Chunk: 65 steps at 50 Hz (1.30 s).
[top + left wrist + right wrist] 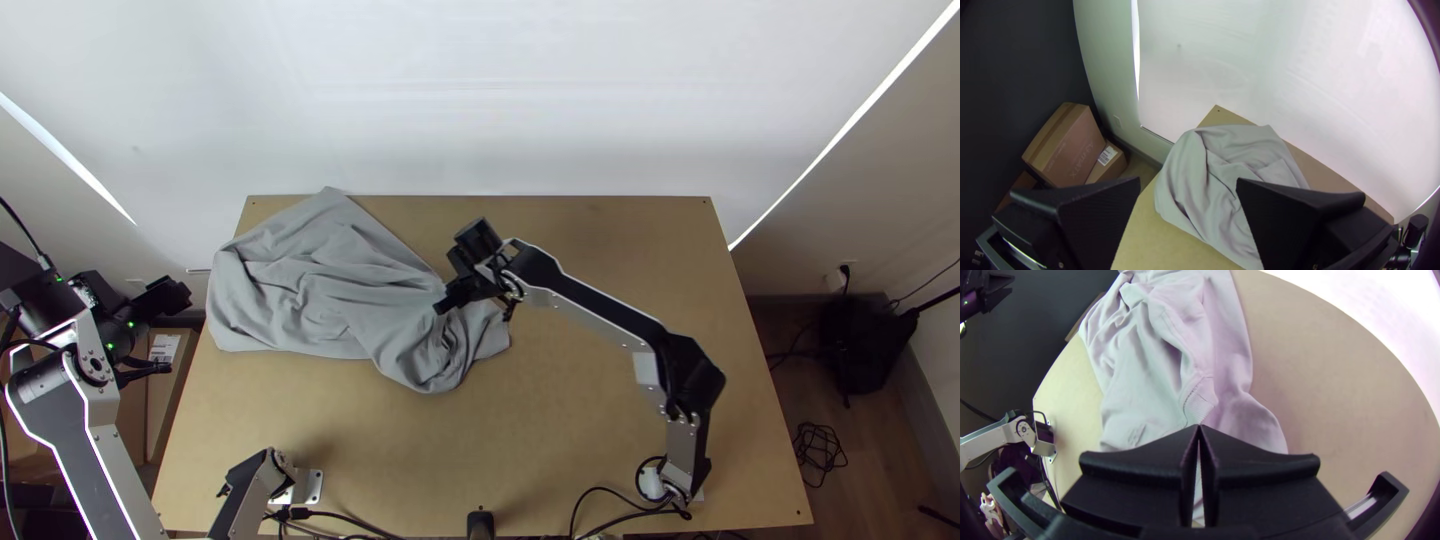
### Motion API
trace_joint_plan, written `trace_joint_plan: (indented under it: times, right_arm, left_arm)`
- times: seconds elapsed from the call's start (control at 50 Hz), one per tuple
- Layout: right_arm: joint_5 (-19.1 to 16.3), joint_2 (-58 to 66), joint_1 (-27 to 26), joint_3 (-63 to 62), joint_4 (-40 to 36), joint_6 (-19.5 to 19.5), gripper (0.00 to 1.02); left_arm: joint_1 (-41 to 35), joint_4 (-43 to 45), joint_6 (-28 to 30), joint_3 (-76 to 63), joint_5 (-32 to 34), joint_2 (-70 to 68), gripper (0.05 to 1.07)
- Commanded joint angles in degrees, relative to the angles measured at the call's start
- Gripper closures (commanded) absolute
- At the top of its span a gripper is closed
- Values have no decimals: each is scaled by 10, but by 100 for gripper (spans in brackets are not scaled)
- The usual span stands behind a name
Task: Fold the t-shirt
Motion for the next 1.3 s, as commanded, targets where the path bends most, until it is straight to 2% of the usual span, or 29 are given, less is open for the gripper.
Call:
trace_joint_plan:
  times: [0.0, 0.12, 0.16, 0.22, 0.24, 0.28, 0.44, 0.5, 0.6, 0.64, 0.78, 0.8, 0.86, 0.88, 1.28]
  right_arm:
    - [11, -27, -11, -73, -1, -5, 100]
    - [14, -37, -25, -93, -1, -2, 98]
    - [16, -39, -32, -90, 0, 1, 89]
    - [18, -42, -43, -76, 1, 2, 62]
    - [20, -42, -45, -67, 1, 2, 57]
    - [30, -42, -48, -45, 1, 1, 54]
    - [41, -9, -35, 91, -8, -30, 54]
    - [40, 34, -21, 165, -45, -44, 54]
    - [39, 136, -6, 333, -141, -43, 54]
    - [39, 166, 0, 371, -156, -41, 54]
    - [39, 205, 24, 373, -137, -44, 53]
    - [39, 210, 27, 373, -137, -44, 49]
    - [39, 227, 37, 372, -136, -44, 26]
    - [39, 230, 37, 372, -136, -43, 22]
    - [39, 285, 44, 360, -26, -44, 21]
  left_arm:
    - [-6, 10, -7, -6, 6, 5, 10]
    - [-6, 13, -6, -5, 6, 6, 10]
    - [-5, 14, -5, -5, 6, 6, 10]
    - [-5, 14, -2, -5, 6, 6, 10]
    - [-5, 14, -2, -5, 6, 6, 10]
    - [-5, 14, 0, -4, 6, 6, 10]
    - [-4, 15, 7, -3, 6, 6, 10]
    - [-4, 14, 8, -3, 6, 11, 10]
    - [-8, 10, 8, -1, 6, 13, 10]
    - [-13, 9, 8, -1, 6, 13, 10]
    - [-22, 2, 9, 1, 6, 10, 10]
    - [-22, 1, 9, 1, 6, 10, 10]
    - [-22, 0, 10, 1, 6, 9, 10]
    - [-22, 0, 10, 1, 6, 8, 10]
    - [-22, -6, 9, 1, 6, -8, 10]
